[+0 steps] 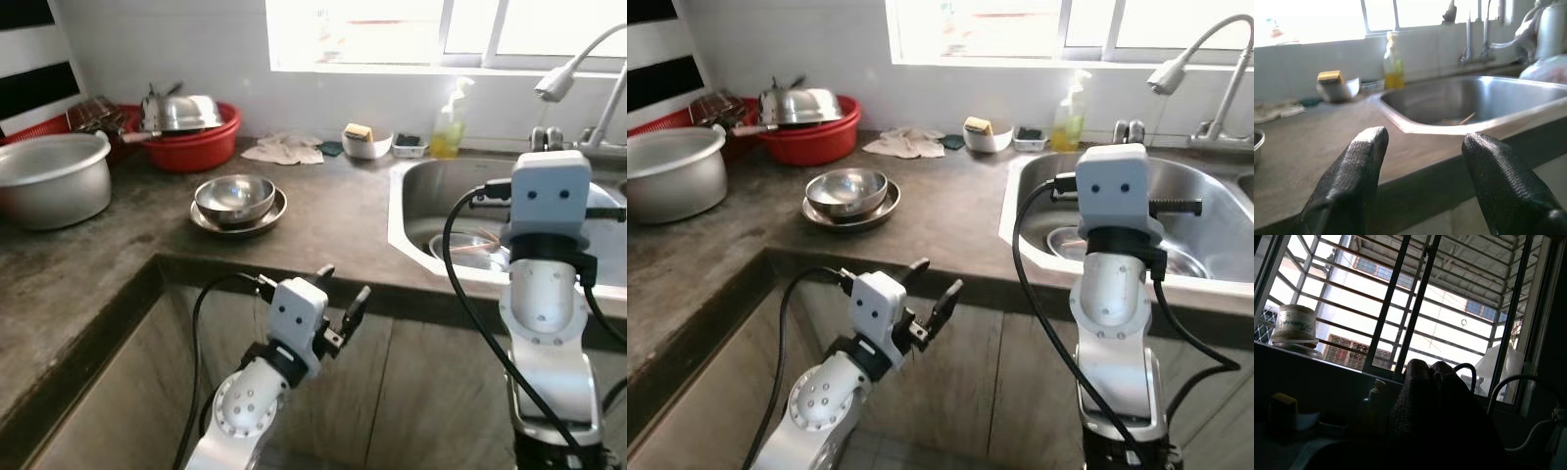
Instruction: Kitchen organization
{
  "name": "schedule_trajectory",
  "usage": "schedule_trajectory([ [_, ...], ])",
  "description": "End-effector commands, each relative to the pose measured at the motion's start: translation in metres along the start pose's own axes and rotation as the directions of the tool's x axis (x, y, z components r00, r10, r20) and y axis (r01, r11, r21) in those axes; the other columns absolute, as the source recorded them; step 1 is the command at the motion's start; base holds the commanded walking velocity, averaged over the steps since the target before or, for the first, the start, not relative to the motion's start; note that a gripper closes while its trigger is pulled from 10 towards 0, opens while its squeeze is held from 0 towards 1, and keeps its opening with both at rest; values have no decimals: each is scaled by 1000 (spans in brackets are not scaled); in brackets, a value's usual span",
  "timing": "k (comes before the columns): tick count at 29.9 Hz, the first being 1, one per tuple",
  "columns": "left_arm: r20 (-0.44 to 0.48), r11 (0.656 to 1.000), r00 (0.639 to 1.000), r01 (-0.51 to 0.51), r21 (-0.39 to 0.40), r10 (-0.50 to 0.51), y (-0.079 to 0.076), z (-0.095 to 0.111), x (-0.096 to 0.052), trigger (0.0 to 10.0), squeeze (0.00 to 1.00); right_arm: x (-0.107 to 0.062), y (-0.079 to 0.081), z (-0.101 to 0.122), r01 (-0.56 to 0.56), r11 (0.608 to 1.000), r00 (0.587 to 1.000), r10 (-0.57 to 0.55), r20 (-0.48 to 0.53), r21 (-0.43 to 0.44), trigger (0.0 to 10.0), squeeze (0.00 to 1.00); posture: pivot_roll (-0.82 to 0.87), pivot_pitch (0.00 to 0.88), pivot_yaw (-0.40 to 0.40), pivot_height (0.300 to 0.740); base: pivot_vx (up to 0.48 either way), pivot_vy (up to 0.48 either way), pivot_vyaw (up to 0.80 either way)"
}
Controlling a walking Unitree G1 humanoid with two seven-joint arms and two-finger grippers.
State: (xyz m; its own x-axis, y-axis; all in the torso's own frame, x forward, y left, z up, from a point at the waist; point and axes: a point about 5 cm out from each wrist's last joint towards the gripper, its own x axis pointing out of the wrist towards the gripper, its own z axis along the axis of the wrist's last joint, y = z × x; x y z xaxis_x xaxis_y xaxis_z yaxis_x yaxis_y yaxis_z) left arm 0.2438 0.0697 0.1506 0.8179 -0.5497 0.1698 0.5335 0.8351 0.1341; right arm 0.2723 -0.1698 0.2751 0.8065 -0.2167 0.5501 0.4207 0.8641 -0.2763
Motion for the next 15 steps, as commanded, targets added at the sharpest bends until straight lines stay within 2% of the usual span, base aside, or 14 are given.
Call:
schedule_trajectory([
  [1,19,1000,1000,18,0,-18,-5,5,4,10000,0,5,-8,-1,28,999,1000,-28,-5,-16,10000,0,58,1,-15,740,382,-285,-800],
  [6,16,1000,1000,18,1,-18,-5,4,4,10000,0,6,-7,-2,18,1000,1000,-19,-4,-12,10000,0,57,0,-13,740,392,-273,-628],
  [8,14,1000,1000,18,-2,-18,-5,4,4,10000,0,7,-4,-3,-4,1000,1000,3,-10,-20,10000,0,56,1,-11,740,396,-268,0],
  [15,12,1000,1000,9,-5,-9,-4,3,3,10000,0,10,2,-12,-58,997,995,62,-77,54,10000,0,60,0,-18,740,431,0,0],
])
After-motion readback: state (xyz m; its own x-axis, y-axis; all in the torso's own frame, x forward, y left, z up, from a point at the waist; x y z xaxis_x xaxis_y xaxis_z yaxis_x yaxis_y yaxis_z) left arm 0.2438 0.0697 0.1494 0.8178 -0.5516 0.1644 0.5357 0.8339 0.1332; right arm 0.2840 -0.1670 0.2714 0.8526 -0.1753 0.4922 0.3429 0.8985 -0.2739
